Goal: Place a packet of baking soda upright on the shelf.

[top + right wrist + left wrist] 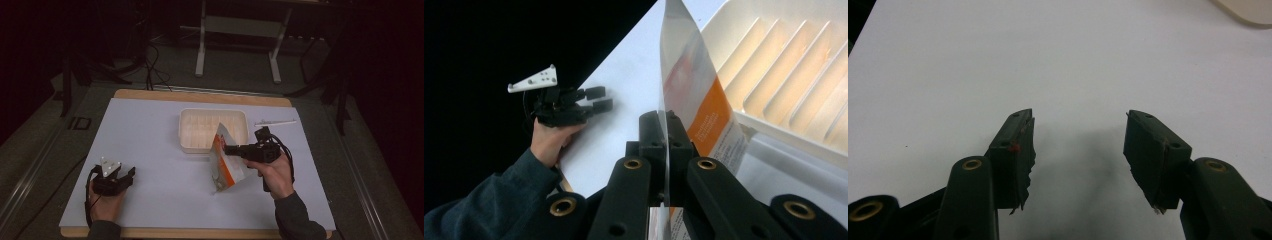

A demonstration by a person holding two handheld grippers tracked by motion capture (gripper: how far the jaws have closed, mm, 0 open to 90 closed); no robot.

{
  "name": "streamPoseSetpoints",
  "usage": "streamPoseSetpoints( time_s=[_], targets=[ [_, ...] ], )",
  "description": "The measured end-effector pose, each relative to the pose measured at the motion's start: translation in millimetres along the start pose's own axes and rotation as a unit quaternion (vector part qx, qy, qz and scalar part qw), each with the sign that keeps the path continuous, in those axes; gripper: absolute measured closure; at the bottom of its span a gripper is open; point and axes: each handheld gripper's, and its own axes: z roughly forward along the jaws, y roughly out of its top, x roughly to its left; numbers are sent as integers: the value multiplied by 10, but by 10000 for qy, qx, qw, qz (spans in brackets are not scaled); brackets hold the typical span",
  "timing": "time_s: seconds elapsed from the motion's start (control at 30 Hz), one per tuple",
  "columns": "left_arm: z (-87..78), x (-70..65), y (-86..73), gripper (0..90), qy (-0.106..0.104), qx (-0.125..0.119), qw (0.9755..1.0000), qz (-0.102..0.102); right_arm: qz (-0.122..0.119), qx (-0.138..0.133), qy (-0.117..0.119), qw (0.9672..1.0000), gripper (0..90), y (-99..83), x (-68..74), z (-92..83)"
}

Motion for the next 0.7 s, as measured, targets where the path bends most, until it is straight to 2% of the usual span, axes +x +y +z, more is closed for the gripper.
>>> streamPoseSetpoints(
  time_s=[0.7],
  targets=[
    [0, 1, 1, 454, 0, 3, 10000, 3, -38, -305, -38, 9995, 900, 205, 8, -18]
  ],
)
